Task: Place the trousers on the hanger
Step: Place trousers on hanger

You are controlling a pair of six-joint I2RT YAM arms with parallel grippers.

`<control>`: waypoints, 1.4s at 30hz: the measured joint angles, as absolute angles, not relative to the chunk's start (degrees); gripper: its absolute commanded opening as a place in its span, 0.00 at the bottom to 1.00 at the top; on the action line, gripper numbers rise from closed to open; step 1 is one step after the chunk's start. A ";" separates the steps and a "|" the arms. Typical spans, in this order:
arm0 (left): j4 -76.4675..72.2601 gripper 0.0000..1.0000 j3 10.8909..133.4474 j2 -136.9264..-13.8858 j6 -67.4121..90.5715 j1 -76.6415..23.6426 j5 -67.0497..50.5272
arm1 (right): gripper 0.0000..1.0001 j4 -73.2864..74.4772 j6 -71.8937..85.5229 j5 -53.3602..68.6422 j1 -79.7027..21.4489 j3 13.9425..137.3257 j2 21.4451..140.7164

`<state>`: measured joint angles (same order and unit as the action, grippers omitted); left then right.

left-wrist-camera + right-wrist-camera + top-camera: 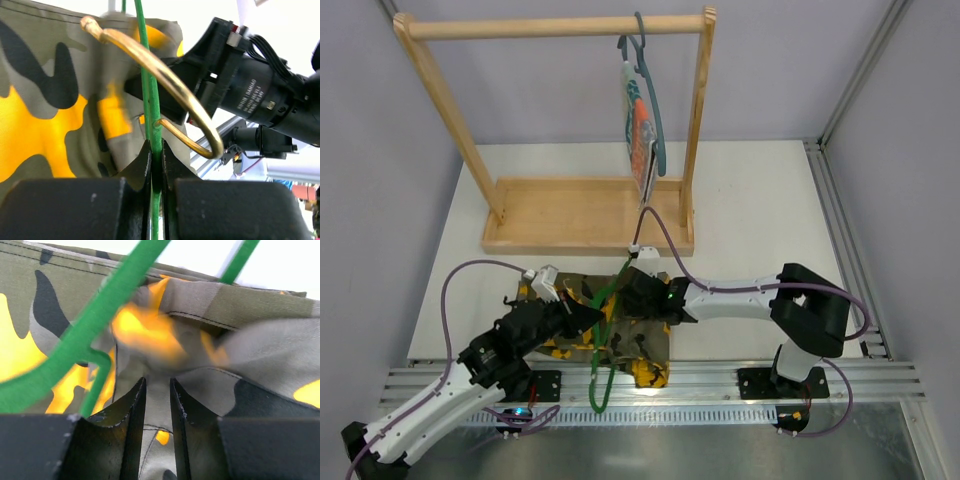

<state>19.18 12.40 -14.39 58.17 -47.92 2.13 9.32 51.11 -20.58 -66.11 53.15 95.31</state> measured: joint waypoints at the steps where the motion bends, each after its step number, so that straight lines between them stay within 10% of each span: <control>1: 18.48 0.00 12.40 -15.07 57.76 -47.92 1.65 | 0.29 9.41 51.13 -20.56 -66.15 53.58 95.77; 16: 14.24 0.12 12.25 -18.63 55.92 -47.88 -0.82 | 0.32 8.91 50.63 -18.90 -66.17 52.97 94.13; 26: 11.42 0.27 16.38 -20.80 55.44 -47.94 -2.44 | 0.62 6.22 48.71 -14.04 -68.23 42.24 74.32; 42: 2.00 0.27 16.73 -30.85 56.36 -50.33 -4.60 | 0.78 -1.93 53.15 -22.90 -84.40 35.31 71.09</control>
